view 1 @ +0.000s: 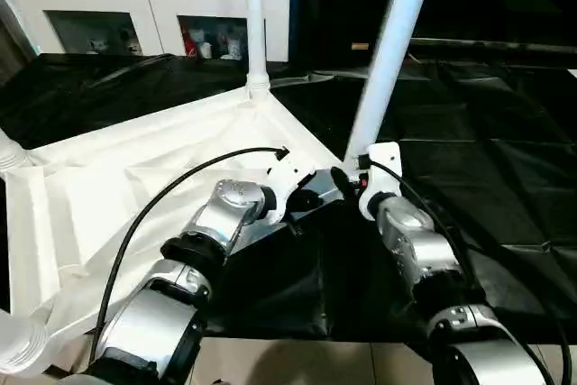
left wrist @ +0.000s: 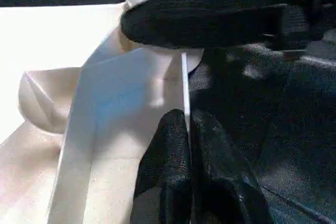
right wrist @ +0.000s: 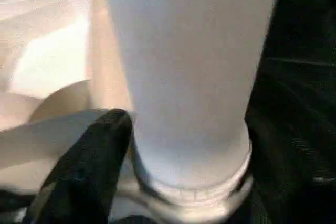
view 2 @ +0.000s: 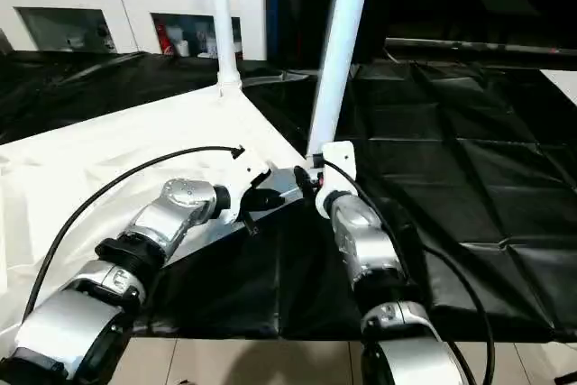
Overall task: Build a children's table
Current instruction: Rotate leg to tighten
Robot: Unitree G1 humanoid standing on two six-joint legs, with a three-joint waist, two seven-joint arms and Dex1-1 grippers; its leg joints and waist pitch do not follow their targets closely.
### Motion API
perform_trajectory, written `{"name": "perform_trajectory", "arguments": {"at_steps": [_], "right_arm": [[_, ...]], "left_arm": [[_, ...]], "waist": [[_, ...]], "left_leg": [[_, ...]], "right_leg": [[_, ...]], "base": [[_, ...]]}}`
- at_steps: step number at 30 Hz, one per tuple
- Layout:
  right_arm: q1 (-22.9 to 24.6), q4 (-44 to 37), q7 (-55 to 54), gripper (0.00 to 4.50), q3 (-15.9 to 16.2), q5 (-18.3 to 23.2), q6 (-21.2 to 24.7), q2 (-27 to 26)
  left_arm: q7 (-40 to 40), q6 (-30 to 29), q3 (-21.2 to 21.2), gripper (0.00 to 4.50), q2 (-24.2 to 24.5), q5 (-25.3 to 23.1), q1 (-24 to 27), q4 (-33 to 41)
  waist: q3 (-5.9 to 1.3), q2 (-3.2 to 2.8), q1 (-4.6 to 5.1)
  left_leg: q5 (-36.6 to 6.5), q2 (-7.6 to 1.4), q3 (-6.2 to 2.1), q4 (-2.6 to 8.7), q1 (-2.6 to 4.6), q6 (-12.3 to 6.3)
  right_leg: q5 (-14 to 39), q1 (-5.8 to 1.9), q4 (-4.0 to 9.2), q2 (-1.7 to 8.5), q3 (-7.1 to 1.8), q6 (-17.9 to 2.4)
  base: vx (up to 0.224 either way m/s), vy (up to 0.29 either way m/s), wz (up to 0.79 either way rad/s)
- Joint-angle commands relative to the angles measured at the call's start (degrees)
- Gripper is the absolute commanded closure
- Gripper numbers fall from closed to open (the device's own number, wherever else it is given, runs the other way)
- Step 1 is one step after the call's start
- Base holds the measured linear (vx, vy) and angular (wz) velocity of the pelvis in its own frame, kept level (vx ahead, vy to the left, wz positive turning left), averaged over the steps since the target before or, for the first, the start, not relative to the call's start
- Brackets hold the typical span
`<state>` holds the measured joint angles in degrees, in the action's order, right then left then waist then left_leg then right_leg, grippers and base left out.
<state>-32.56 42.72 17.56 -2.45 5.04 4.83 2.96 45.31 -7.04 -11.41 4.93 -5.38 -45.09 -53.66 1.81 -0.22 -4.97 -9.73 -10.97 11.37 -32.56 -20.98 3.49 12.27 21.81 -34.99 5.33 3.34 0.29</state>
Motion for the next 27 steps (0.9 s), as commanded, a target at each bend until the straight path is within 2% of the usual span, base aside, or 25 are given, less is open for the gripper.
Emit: {"name": "perform_trajectory", "arguments": {"at_steps": [1, 5, 6, 9, 10, 12, 16, 19, 21, 23, 27], "right_arm": [[0.87, -1.2, 5.23, 0.62, 3.42, 1.23, 0.66, -1.02], [3.61, -6.83, 14.72, 0.49, 5.34, 2.16, 2.57, 4.06], [3.9, -7.4, 15.81, 0.49, 5.51, 2.07, 2.7, 4.46], [6.74, -13.37, 25.48, 0.49, 7.68, 2.71, 3.82, 10.16], [6.86, -13.65, 25.96, 0.49, 7.81, 2.75, 3.88, 10.46], [7.99, -16.77, 30.92, 0.49, 9.34, 3.16, 4.81, 13.58], [8.24, -18.41, 33.98, 0.49, 10.94, 2.34, 4.61, 15.49], [8.23, -18.82, 36.38, 0.49, 12.07, 2.19, 4.68, 16.1], [8.27, -19.27, 37.16, 0.49, 12.52, 2.38, 5.02, 16.13], [8.42, -19.93, 38.09, 0.76, 13.22, 2.26, 5.59, 16.23], [8.59, -20.0, 38.5, 1.09, 13.59, 2.15, 5.77, 16.27]], "left_arm": [[0.41, 2.69, 0.64, 4.5, -0.63, 1.57, 1.51, -0.99], [6.22, 4.33, 0.1, 4.5, 2.58, 1.68, 2.66, 0.0], [6.97, 4.59, 0.09, 4.5, 2.85, 1.74, 2.77, 0.08], [17.34, 5.95, -0.89, 4.5, 6.2, 3.51, 4.19, 3.06], [18.04, 5.95, -0.98, 4.5, 6.41, 3.64, 4.29, 3.3], [26.27, 4.6, -2.42, 4.5, 9.21, 4.86, 5.41, 6.55], [33.37, 2.81, -4.04, 4.5, 12.27, 5.36, 6.46, 9.8], [35.49, 2.26, -4.31, 4.5, 13.53, 5.48, 6.89, 11.02], [35.93, 1.79, -4.27, 4.5, 13.91, 5.84, 7.24, 11.86], [36.06, 1.44, -4.1, 4.5, 14.16, 6.24, 7.59, 12.68], [35.67, 1.26, -3.94, 4.5, 14.15, 6.27, 7.81, 13.07]], "waist": [[-2.63, 0.97, 0.11], [-2.61, 1.12, 0.0], [-2.59, 0.98, 0.01], [-2.64, 0.87, -0.16], [-2.63, 0.97, -0.17], [-2.77, 0.71, -0.4], [-2.84, 0.34, -0.62], [-2.73, 0.46, -0.73], [-2.63, 0.55, -0.84], [-2.62, 0.62, -0.83], [-2.63, 0.76, -0.82]], "left_leg": [[-11.25, -2.17, -1.11, 3.58, 0.44, -3.37], [-10.84, -2.14, -1.05, 3.47, 0.34, -4.27], [-10.73, -2.11, -1.05, 3.45, 0.28, -4.4], [-9.86, -2.26, -1.07, 3.39, 0.34, -4.75], [-9.79, -2.34, -1.04, 3.39, 0.3, -4.91], [-9.0, -2.54, -0.98, 3.26, 0.27, -5.14], [-8.56, -2.82, -0.8, 3.21, 0.64, -5.0], [-8.96, -2.77, -0.77, 3.26, 0.51, -4.63], [-10.24, -2.77, -0.84, 3.39, 0.54, -3.69], [-10.63, -2.81, -0.9, 3.49, 0.57, -3.12], [-9.69, -2.73, -0.86, 3.38, 0.59, -3.13]], "right_leg": [[8.21, -2.13, 4.61, 3.33, -2.34, -11.12], [8.2, -2.24, 4.65, 3.31, -2.37, -11.08], [8.41, -2.21, 4.76, 3.34, -2.35, -11.16], [6.74, -2.29, 4.51, 3.18, -2.31, -11.4], [6.24, -2.36, 4.41, 3.19, -2.31, -11.72], [4.37, -2.24, 3.94, 3.12, -2.16, -12.97], [1.48, -1.8, 3.53, 3.11, -2.16, -15.13], [0.78, -1.92, 3.41, 3.11, -2.12, -15.47], [2.77, -1.96, 3.58, 3.32, -2.16, -15.21], [3.61, -2.02, 3.64, 3.37, -2.2, -14.92], [1.98, -2.01, 3.48, 3.32, -2.23, -15.04]], "base": [[0.0, 0.0, 0.0], [0.0, 0.0, 0.0], [0.0, 0.0, 0.0], [0.0, 0.0, 0.0], [0.0, 0.0, 0.0], [0.0, 0.0, 0.0], [0.0, 0.0, 0.0], [0.0, 0.0, 0.0], [0.0, 0.0, 0.0], [0.0, 0.0, 0.0], [0.0, 0.0, 0.0]]}}
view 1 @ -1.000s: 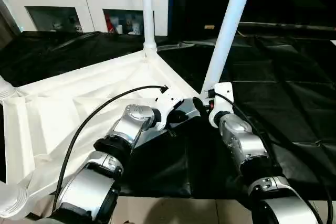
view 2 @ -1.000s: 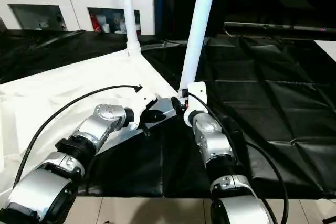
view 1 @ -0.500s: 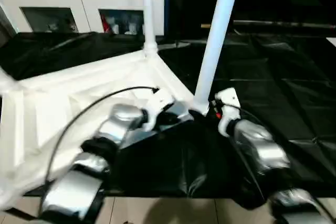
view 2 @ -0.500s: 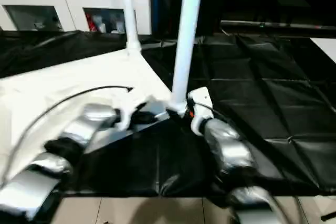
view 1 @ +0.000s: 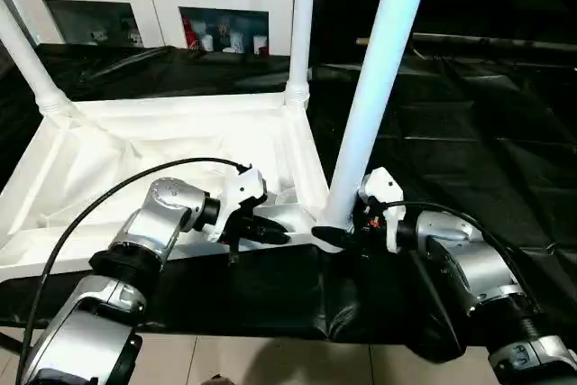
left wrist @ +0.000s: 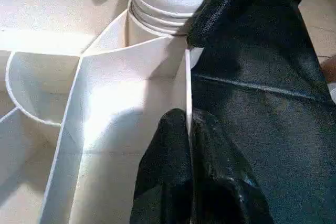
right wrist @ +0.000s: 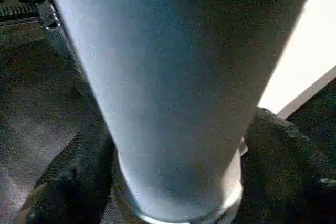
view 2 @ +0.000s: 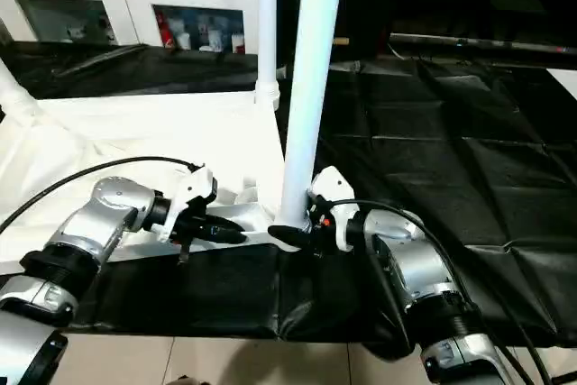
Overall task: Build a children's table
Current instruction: Rotate leg to tighten
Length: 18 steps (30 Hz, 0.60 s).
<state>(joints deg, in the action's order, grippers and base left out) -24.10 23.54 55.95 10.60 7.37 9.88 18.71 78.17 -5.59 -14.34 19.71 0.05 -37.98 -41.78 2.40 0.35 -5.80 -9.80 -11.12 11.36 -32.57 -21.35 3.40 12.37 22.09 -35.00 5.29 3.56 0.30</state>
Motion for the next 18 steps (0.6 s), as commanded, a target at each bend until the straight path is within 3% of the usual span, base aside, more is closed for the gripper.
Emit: {"name": "perform_trajectory", "arguments": {"at_steps": [1, 9, 12, 16, 18], "right_arm": [[0.18, -0.8, 0.18, 1.19, 0.56, -0.15, 0.7, 0.57], [0.54, -0.94, -0.16, 1.72, 0.14, 0.21, 1.22, 0.3], [0.52, 1.46, -6.23, 1.75, -1.93, 0.05, 2.88, -2.24], [-0.1, 7.03, -21.27, 1.76, -4.47, -2.61, 3.09, -8.15], [-0.59, 8.54, -26.82, 1.76, -5.68, -2.92, 3.68, -10.39]], "left_arm": [[2.77, -0.39, -1.01, 4.5, -0.6, 0.96, 0.86, 1.54], [2.08, -1.43, -0.84, 4.5, -0.72, 1.7, 1.5, 2.5], [-3.71, -1.03, 0.08, 4.5, -2.44, 0.56, 0.65, -0.01], [-18.64, -1.0, 1.55, 4.5, -7.52, -2.29, -2.17, -6.23], [-22.56, -1.97, 2.01, 4.5, -9.35, -2.6, -2.99, -7.69]], "waist": [[-3.21, 0.2, 0.04], [-3.27, 0.32, 0.14], [-3.29, 0.37, 0.17], [-2.91, 0.26, 0.96], [-2.98, 0.52, 0.96]], "left_leg": [[-9.64, -2.59, -0.85, 3.4, 0.96, -3.05], [-8.29, -2.48, -0.8, 3.18, 0.93, -3.7], [-7.92, -2.45, -0.81, 3.15, 0.87, -3.79], [-11.86, -2.37, -1.0, 3.63, 1.21, -0.9], [-13.01, -2.29, -1.18, 3.83, 1.32, 0.26]], "right_leg": [[1.85, -2.29, 3.48, 3.36, -2.45, -15.1], [0.4, -2.41, 3.29, 3.26, -2.44, -15.39], [0.19, -2.46, 3.25, 3.27, -2.45, -15.43], [7.3, -1.99, 4.08, 3.47, -2.6, -14.35], [10.59, -2.3, 4.42, 3.61, -2.65, -13.09]], "base": [[0.0, 0.0, 0.0], [0.0, 0.0, 0.0], [0.0, 0.0, 0.0], [0.0, 0.0, 0.0], [0.0, 0.0, 0.0]]}}
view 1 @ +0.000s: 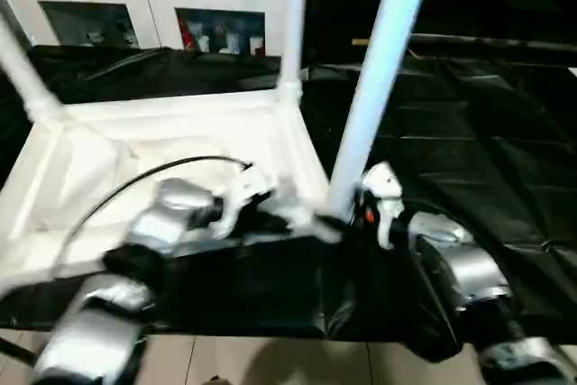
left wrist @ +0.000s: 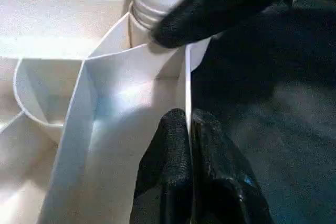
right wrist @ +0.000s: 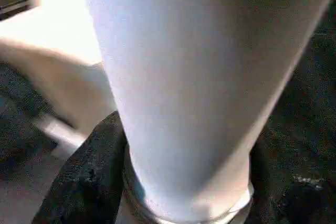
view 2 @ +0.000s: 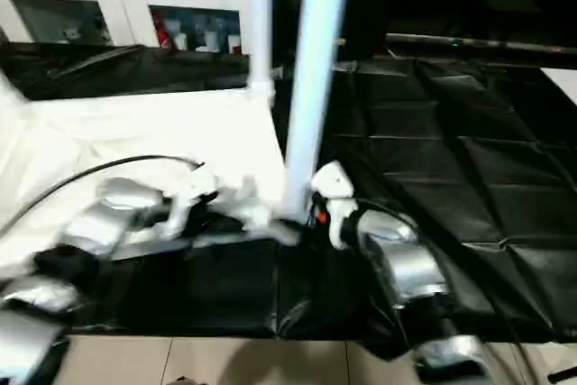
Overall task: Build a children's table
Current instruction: Rotate leg to tighten
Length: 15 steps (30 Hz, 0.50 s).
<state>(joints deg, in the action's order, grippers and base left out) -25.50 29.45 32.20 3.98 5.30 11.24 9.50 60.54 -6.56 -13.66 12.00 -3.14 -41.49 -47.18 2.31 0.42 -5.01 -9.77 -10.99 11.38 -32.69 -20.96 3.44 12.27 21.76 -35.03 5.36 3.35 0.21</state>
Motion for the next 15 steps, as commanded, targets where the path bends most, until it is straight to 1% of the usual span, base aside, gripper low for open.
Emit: {"name": "perform_trajectory", "arguments": {"at_steps": [1, 2, 3, 4, 5, 6, 7, 8, 9, 10, 12, 13, 14, 15], "right_arm": [[-0.08, 4.4, -9.64, 1.76, -0.97, -0.52, 2.86, -4.16], [-0.38, 4.96, -11.7, 1.77, -1.54, -0.45, 2.91, -5.08], [-0.75, 5.62, -13.41, 1.77, -2.05, -0.28, 2.86, -5.97], [-1.3, 6.49, -15.31, 1.77, -2.66, 0.03, 2.82, -7.07], [-2.16, 7.6, -17.54, 1.77, -3.15, 0.14, 2.52, -8.44], [-2.71, 8.27, -18.6, 1.77, -3.29, 0.07, 2.11, -9.16], [-3.18, 8.83, -19.29, 1.77, -3.29, -0.17, 1.64, -9.73], [-3.51, 9.23, -19.69, 1.77, -3.24, -0.4, 1.23, -10.07], [-3.87, 9.48, -19.21, 1.77, -2.46, -1.17, 0.25, -10.1], [-3.96, 9.32, -17.69, 1.77, -2.12, -1.18, -0.04, -10.14], [-3.99, 8.64, -14.93, 1.77, -1.48, -1.45, -1.55, -10.04], [-3.79, 7.88, -13.19, 1.21, -1.85, -0.76, -2.2, -9.96], [-3.82, 7.76, -12.72, 1.21, -1.93, -0.44, -2.28, -9.92], [-3.75, 7.55, -12.26, 1.07, -1.88, -0.34, -2.32, -9.69]], "left_arm": [[-10.28, -2.09, 1.94, 4.5, -4.29, 0.29, -0.4, -3.78], [-12.03, -2.45, 2.17, 4.5, -5.18, 0.24, -0.71, -4.26], [-13.03, -2.75, 2.25, 4.5, -6.03, 0.28, -0.94, -4.57], [-14.62, -2.81, 2.29, 4.5, -7.07, 0.21, -1.23, -4.94], [-16.5, -2.63, 2.27, 4.5, -8.33, 0.05, -1.58, -5.38], [-17.18, -2.44, 2.18, 4.5, -8.87, -0.07, -1.73, -5.58], [-17.45, -1.95, 1.86, 4.5, -9.46, -0.35, -1.85, -5.79], [-17.43, -1.51, 1.58, 4.5, -9.84, -0.59, -1.93, -5.97], [-16.86, -0.92, 0.95, 4.5, -9.97, -1.11, -1.98, -6.04], [-16.72, -0.35, 0.51, 4.5, -9.75, -1.69, -2.13, -6.25], [-16.27, 0.58, -0.02, 4.5, -9.02, -2.58, -2.49, -6.86], [-15.78, 0.76, 0.18, 4.5, -8.52, -2.56, -2.59, -7.15], [-15.87, 0.8, 0.3, 4.5, -8.38, -2.53, -2.67, -7.35], [-15.6, 0.92, 0.25, 4.5, -8.2, -2.54, -2.64, -7.33]], "waist": [[-2.82, 0.34, 0.15], [-2.69, 0.2, 0.37], [-2.75, 0.38, 0.31], [-2.79, 0.21, 0.16], [-2.8, 0.15, 0.27], [-2.82, 0.21, 0.28], [-2.87, 0.32, 0.33], [-2.93, 0.24, 0.2], [-2.94, 0.04, 0.16], [-2.99, 0.14, 0.2], [-3.01, 0.11, 0.14], [-2.98, 0.12, 0.19], [-3.01, 0.13, 0.15], [-2.99, 0.1, 0.15]], "left_leg": [[-13.25, -2.41, -1.15, 3.93, 1.04, 0.1], [-14.02, -2.39, -1.1, 4.08, 1.18, 0.43], [-14.69, -2.29, -1.2, 4.11, 1.19, 0.58], [-14.75, -2.33, -1.19, 4.07, 1.24, 0.59], [-14.57, -2.34, -1.26, 4.12, 1.05, 0.49], [-14.42, -2.31, -1.26, 4.13, 1.03, 0.38], [-14.16, -2.22, -1.23, 4.09, 0.97, -0.02], [-13.67, -2.15, -1.19, 3.98, 0.93, -0.45], [-13.39, -2.14, -1.19, 4.0, 0.88, -0.71], [-13.35, -2.12, -1.2, 3.99, 0.82, -0.83], [-13.3, -2.14, -1.23, 4.02, 0.77, -1.09], [-13.47, -2.15, -1.22, 4.05, 0.75, -1.16], [-13.66, -2.13, -1.19, 4.0, 0.8, -1.29], [-13.64, -2.17, -1.24, 4.06, 0.69, -1.38]], "right_leg": [[10.61, -1.73, 4.61, 3.48, -2.55, -12.57], [11.45, -1.39, 4.73, 3.38, -2.66, -12.36], [13.23, -1.64, 4.93, 3.44, -2.57, -11.69], [13.4, -1.56, 4.99, 3.51, -2.62, -11.45], [12.79, -1.63, 4.96, 3.47, -2.65, -11.16], [12.46, -1.63, 4.98, 3.4, -2.62, -11.05], [12.19, -1.66, 5.0, 3.38, -2.62, -10.81], [11.72, -1.69, 5.03, 3.39, -2.64, -10.54], [11.42, -1.67, 5.03, 3.34, -2.63, -10.33], [11.23, -1.72, 5.02, 3.31, -2.6, -10.2], [11.04, -1.78, 5.02, 3.31, -2.57, -9.85], [10.99, -1.76, 5.02, 3.25, -2.56, -9.86], [11.18, -1.74, 5.07, 3.29, -2.58, -9.89], [11.11, -1.77, 5.04, 3.32, -2.57, -9.98]], "base": [[0.0, 0.0, 0.0], [0.0, 0.0, 0.0], [0.0, 0.0, 0.0], [0.0, 0.0, 0.0], [0.0, 0.0, 0.0], [0.0, 0.0, 0.0], [0.0, 0.0, 0.0], [0.0, 0.0, 0.0], [0.0, 0.0, 0.0], [0.0, 0.0, 0.0], [0.0, 0.0, 0.0], [0.0, 0.0, 0.0], [0.0, 0.0, 0.0], [0.0, 0.0, 0.0]]}}
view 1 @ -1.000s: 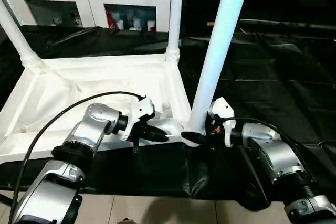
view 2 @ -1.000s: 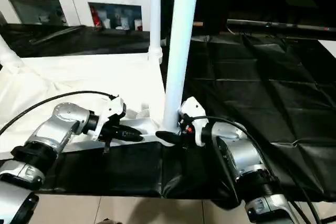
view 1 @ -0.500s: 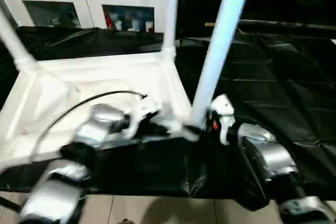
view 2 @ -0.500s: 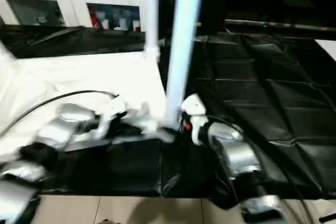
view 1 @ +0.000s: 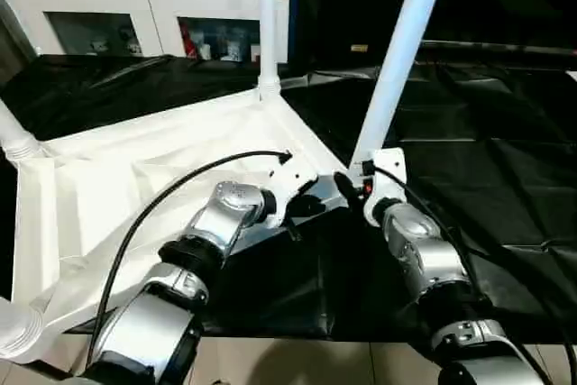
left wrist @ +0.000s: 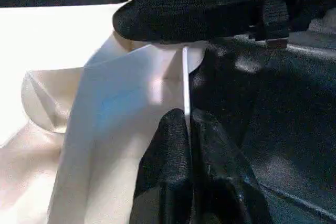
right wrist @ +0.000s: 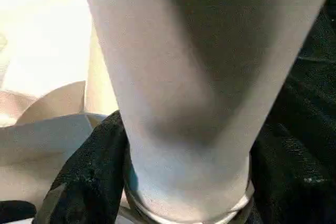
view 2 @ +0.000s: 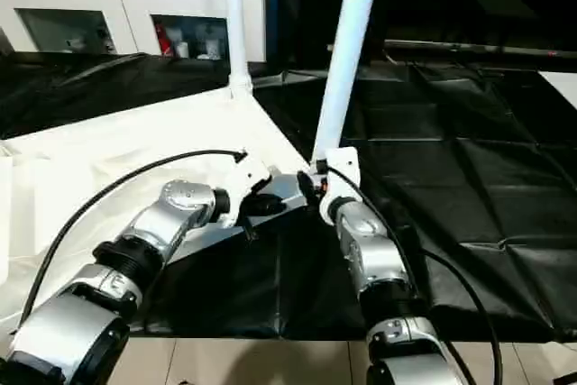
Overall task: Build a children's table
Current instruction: Rotate leg to tighten
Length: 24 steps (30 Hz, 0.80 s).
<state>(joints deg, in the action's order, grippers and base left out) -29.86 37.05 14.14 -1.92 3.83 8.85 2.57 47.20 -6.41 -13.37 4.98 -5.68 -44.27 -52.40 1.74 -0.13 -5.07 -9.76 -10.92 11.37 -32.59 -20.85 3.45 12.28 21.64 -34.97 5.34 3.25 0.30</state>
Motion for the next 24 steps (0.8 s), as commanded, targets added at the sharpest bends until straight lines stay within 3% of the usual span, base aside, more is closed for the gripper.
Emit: {"name": "perform_trajectory", "arguments": {"at_steps": [1, 7, 9, 13, 15, 18, 20, 24], "right_arm": [[0.83, -0.82, 7.82, 1.05, 4.35, 1.56, -0.3, -1.64], [3.91, -7.34, 19.26, 0.45, 6.26, 2.56, -0.98, 6.27], [5.1, -9.44, 23.21, 0.45, 6.88, 3.24, -0.14, 8.46], [7.93, -14.97, 32.49, 0.45, 7.49, 5.33, 1.13, 14.01], [8.37, -16.21, 34.09, 0.45, 7.37, 6.01, 1.55, 14.79], [9.29, -18.13, 36.42, 0.45, 8.5, 6.34, 2.06, 16.08], [9.63, -18.8, 37.3, 0.45, 9.0, 6.39, 2.25, 16.59], [10.35, -20.08, 39.46, 0.45, 10.15, 6.5, 3.16, 17.67]], "left_arm": [[-1.01, 1.45, -0.34, 4.5, -0.32, -0.09, 0.25, -2.08], [5.87, 3.9, -1.34, 4.5, 4.57, -0.68, 1.28, -1.45], [8.19, 4.65, -1.28, 4.5, 5.72, -0.37, 1.47, -1.26], [23.19, 3.95, -2.3, 4.5, 10.0, 3.01, 3.37, 3.34], [26.64, 2.48, -3.16, 4.5, 11.22, 3.53, 3.87, 5.01], [29.31, 1.95, -3.51, 4.5, 12.32, 4.45, 4.51, 6.79], [30.34, 1.79, -3.51, 4.5, 12.66, 4.88, 4.72, 7.36], [31.83, 1.8, -3.22, 4.5, 13.24, 5.22, 5.07, 7.94]], "waist": [[-2.36, 0.89, 0.23], [-2.51, 0.94, 0.08], [-2.52, 0.95, 0.1], [-2.56, 0.82, -0.21], [-2.72, 0.62, -0.17], [-2.72, 0.38, -0.37], [-2.65, 0.59, -0.62], [-2.48, 0.75, -0.83]], "left_leg": [[-14.02, -2.2, -1.24, 4.0, 0.49, -1.5], [-12.66, -2.25, -1.14, 3.65, 0.41, -2.8], [-11.12, -2.19, -1.21, 3.66, 0.1, -3.52], [-10.55, -2.53, -1.08, 3.54, 0.2, -4.32], [-9.45, -2.77, -0.93, 3.43, 0.44, -4.23], [-9.13, -2.9, -0.81, 3.34, 0.75, -4.25], [-8.68, -2.83, -0.78, 3.31, 0.55, -4.39], [-10.59, -2.77, -0.86, 3.46, 0.5, -3.29]], "right_leg": [[11.6, -1.7, 5.06, 3.34, -2.42, -9.92], [9.76, -1.81, 4.9, 3.27, -2.41, -10.02], [7.5, -2.12, 4.66, 3.18, -2.29, -10.43], [5.17, -2.08, 4.24, 3.21, -2.26, -12.24], [2.1, -1.8, 3.76, 3.14, -2.2, -14.27], [-0.6, -1.65, 3.47, 3.06, -2.14, -15.7], [-1.58, -1.87, 3.33, 3.13, -2.11, -15.91], [2.45, -1.95, 3.72, 3.4, -2.18, -14.94]], "base": [[0.0, 0.0, 0.0], [0.0, 0.0, 0.0], [0.0, 0.0, 0.0], [0.0, 0.0, 0.0], [0.0, 0.0, 0.0], [0.0, 0.0, 0.0], [0.0, 0.0, 0.0], [0.0, 0.0, 0.0]]}}
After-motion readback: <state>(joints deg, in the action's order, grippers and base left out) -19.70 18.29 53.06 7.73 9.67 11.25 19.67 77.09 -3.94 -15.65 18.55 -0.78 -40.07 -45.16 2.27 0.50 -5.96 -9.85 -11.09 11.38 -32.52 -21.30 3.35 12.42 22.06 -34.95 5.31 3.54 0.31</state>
